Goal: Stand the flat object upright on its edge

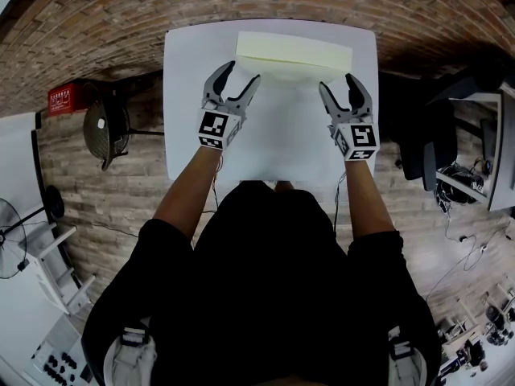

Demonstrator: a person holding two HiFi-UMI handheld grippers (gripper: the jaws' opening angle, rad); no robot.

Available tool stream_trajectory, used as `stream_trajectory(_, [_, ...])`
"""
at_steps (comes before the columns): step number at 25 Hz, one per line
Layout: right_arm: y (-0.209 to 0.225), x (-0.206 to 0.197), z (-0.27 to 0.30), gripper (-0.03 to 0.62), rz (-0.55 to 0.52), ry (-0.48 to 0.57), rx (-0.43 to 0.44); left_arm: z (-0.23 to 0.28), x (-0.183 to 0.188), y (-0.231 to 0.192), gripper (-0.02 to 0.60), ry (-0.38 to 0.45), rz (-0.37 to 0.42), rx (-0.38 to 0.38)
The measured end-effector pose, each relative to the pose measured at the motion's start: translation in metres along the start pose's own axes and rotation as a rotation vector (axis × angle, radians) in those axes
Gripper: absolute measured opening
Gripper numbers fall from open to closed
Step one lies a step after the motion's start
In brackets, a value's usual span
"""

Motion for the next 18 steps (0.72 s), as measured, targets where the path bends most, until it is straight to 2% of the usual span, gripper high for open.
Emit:
stream_trajectory(8, [-0.002, 0.012, -0.013, 0.284, -0.007, 0.02, 0.032, -0.016, 0.012, 0.002, 0.265, -0.007, 0.018, 0.011])
stream_trajectory(15, [-0.018, 0.046, -0.034, 0.244, -0.019, 0.086, 0.096, -0.043, 0.049, 0.017, 0.263, 0.026, 0.043, 0.006])
stream_trajectory(17, [-0.024, 0.057, -0.041, 0.226, -0.018, 0.11, 0.121, -0.051, 0.062, 0.024, 0.243, 0.029, 0.05, -0.002])
stream_trajectory(18, [-0.028, 0.064, -0.044, 0.215, -0.012, 0.12, 0.134, -0.054, 0.069, 0.028, 0.214, 0.046, 0.059, -0.01])
Point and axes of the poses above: the fingertips, and each gripper's own axes: z forward along the fingers, y to its right, x out of its top, the point moved 6 cm from there along -z, backward along the fingers, and after that the axes turned 7 degrees about -x, right-handed, at the moved point
